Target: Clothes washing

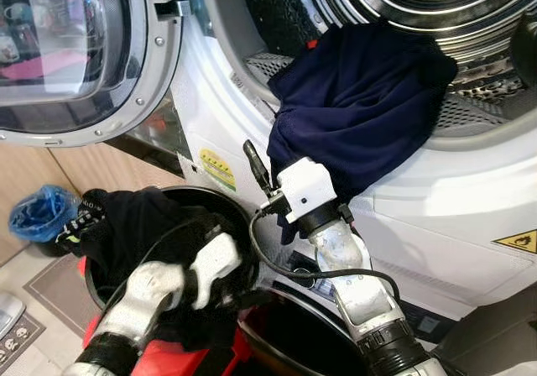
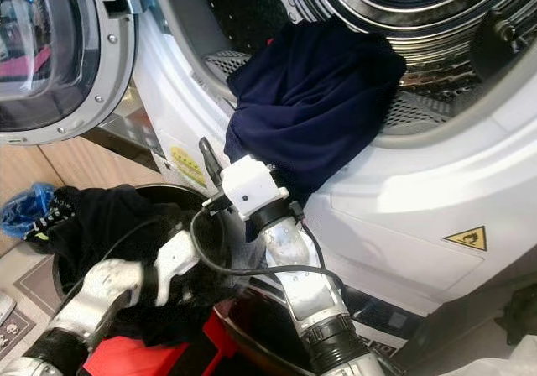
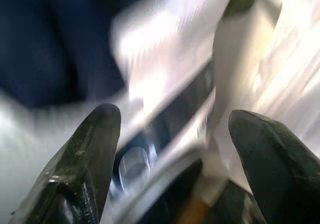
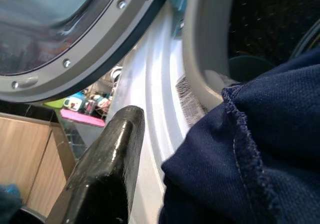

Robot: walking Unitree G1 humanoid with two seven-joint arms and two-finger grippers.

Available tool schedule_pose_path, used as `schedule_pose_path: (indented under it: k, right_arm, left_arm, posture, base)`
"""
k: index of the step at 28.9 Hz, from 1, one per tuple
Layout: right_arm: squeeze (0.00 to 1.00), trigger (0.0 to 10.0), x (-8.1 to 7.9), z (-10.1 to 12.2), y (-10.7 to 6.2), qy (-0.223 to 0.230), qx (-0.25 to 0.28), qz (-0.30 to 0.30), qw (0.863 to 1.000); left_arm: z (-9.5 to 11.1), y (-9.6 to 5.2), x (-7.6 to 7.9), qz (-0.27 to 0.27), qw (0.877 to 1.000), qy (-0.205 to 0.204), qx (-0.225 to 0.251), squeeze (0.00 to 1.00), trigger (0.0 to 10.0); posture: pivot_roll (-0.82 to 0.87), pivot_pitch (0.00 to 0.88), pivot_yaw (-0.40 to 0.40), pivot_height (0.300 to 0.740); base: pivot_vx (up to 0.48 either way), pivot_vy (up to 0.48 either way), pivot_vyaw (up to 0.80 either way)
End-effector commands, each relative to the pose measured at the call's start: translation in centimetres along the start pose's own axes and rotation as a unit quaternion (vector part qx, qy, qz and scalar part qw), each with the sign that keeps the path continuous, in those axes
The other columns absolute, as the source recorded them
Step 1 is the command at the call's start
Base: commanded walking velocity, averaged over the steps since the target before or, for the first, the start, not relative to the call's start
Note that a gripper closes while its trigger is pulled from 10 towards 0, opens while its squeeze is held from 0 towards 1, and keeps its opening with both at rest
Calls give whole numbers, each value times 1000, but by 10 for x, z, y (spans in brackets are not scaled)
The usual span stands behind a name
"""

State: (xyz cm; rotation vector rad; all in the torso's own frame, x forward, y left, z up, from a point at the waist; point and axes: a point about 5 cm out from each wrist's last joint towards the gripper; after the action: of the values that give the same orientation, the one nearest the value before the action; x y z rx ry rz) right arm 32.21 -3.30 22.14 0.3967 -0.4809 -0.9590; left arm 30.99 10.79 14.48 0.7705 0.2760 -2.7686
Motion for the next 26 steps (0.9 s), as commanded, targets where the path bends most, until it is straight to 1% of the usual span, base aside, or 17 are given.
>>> schedule_pose_path:
  k: [1,2,4,5,7,9,11,12,14,15,17,18,21,22,23,25,26]
  right_arm:
    - [0,10000,1,7,1,7,18,-3,1000]
    - [0,10000,1,7,0,9,18,-2,1000]
    - [0,10000,0,7,0,9,18,-1,1000]
    - [0,10000,0,7,0,10,18,0,1000]
    - [0,10000,0,6,1,12,18,0,1000]
    - [0,10000,0,6,2,10,16,-2,1000]
    - [0,10000,1,7,2,8,17,-1,1000]
    - [0,10000,1,7,2,8,17,-1,1000]
    - [0,10000,3,8,3,6,19,-2,1000]
    - [0,10000,4,8,4,4,20,-3,1000]
    - [0,10000,5,9,5,3,23,-3,1000]
    - [0,10000,5,10,7,3,25,-3,1000]
    - [0,10000,4,11,10,3,29,-1,1000]
    - [0,10000,3,12,11,3,31,0,1000]
    - [0,10000,3,13,13,1,33,2,999]
    - [0,10000,3,15,14,1,37,2,999]
    - [0,10000,3,16,15,1,40,0,999]
  left_arm:
    - [8,-12,-2,-3,1000,11,-2,0,10000]
    - [9,-19,0,-5,1000,11,-6,0,10000]
    - [8,-23,5,-10,1000,0,-11,0,10000]
    - [7,-26,9,-23,1000,-13,-15,0,10000]
    - [4,-31,22,-53,996,-63,-22,0,10000]
    - [-4,-33,27,-58,995,-77,-39,0,10000]
    - [-13,-32,38,-74,989,-112,-54,0,10000]
    - [-13,-32,38,-74,989,-112,-54,0,10000]
    - [-23,-24,47,-70,987,-135,-57,0,10000]
    - [-28,-16,60,-94,982,-153,-56,0,10000]
    - [-33,-3,72,-109,978,-173,-47,0,10000]
    - [-38,7,80,-121,973,-191,-42,0,10000]
    - [-45,18,88,-140,969,-199,-53,0,10000]
    - [-51,25,94,-153,966,-195,-70,0,10000]
    - [-57,31,97,-151,964,-204,-83,0,10000]
    - [-66,35,96,-113,962,-223,-110,0,10000]
    - [-78,34,96,-69,959,-232,-151,0,10000]
  posture:
    - [83,115,11,740]
    - [88,119,11,740]
    - [90,119,11,740]
    - [90,119,11,740]
    - [97,121,7,740]
    - [98,120,6,740]
    - [95,114,6,740]
    - [95,114,6,740]
    - [97,109,7,740]
    - [97,106,6,740]
    - [97,106,6,740]
    - [100,100,3,740]
    - [98,94,3,740]
    - [91,90,4,740]
    - [88,89,6,740]
    - [81,91,9,740]
    - [79,90,8,740]
  base:
    - [0,0,0]
    - [0,0,0]
    - [0,0,0]
    - [0,0,0]
    - [0,0,0]
    - [0,0,0]
    - [0,0,0]
    - [0,0,0]
    - [0,0,0]
    - [0,0,0]
    - [0,0,0]
    - [0,0,0]
    - [0,0,0]
    - [0,0,0]
    - [0,0,0]
    - [0,0,0]
    - [0,0,0]
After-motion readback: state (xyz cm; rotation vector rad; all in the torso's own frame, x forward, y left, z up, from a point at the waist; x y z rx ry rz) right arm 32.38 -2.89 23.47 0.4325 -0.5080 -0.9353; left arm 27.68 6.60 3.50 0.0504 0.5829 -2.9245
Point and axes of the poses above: a point about 5 cm out from each wrist's last joint towards the gripper, its own y axis pointing out of the wrist towards the gripper, its own z axis along the axis of the wrist's last joint, x = y × z, and after that the axes turned 15 degrees about y, right-handed
